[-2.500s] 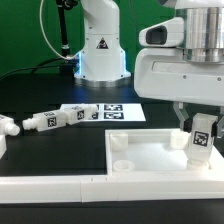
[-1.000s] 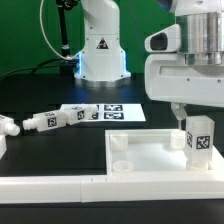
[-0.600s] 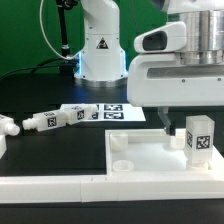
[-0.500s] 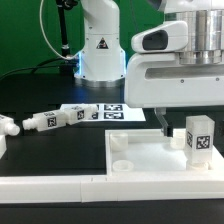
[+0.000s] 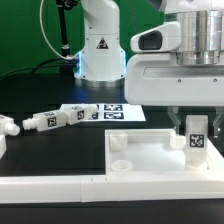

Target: Assemble one leg

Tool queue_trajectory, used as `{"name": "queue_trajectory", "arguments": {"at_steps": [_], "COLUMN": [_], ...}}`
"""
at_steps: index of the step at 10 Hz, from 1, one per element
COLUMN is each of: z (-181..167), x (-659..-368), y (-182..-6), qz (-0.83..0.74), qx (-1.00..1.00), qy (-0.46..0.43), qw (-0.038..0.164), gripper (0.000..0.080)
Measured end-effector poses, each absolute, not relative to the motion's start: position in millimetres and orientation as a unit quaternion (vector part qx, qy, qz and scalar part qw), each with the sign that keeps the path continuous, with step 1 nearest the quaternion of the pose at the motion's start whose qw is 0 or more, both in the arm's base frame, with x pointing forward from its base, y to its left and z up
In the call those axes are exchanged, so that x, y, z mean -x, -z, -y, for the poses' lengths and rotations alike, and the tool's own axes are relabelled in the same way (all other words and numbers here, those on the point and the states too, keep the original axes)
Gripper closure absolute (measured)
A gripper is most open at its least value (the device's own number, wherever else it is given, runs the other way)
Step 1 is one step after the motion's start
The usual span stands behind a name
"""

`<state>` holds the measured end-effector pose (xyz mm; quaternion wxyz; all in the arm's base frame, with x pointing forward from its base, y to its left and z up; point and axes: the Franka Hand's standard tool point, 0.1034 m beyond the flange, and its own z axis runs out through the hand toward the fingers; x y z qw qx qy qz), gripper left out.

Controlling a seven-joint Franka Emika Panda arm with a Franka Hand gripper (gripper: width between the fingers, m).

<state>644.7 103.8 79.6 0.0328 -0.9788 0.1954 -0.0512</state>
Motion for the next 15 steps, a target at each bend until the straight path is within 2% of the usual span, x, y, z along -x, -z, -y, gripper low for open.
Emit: {"name": "queue_trajectory", "arguments": {"at_steps": [2, 6, 8, 10, 11, 12, 13, 14, 15], "z": [-106, -105, -98, -100, -101, -106, -112, -116, -118], "x": [-645, -643, -640, -640, -639, -638, -637, -635, -633], "y": [-77.3, -76.4, -74.6, -74.9, -74.8, -74.9, -74.3, -72.6, -71.5], "qz": [-0.304, -0.582, -0.717, -0.719, -0.697, -0.638, -0.535, -0.447, -0.409], "qx": [0.951, 0.812, 0.695, 0.693, 0.714, 0.769, 0.844, 0.894, 0.912], "qy": [0.047, 0.023, 0.000, 0.001, 0.002, 0.008, 0.018, 0.018, 0.015], "qw": [0.037, 0.027, 0.060, 0.059, 0.058, 0.050, 0.038, 0.035, 0.033], "gripper": [0.0512, 0.0512, 0.0512, 0.0512, 0.0414, 0.0414, 0.0221, 0.0164, 0.0164]}}
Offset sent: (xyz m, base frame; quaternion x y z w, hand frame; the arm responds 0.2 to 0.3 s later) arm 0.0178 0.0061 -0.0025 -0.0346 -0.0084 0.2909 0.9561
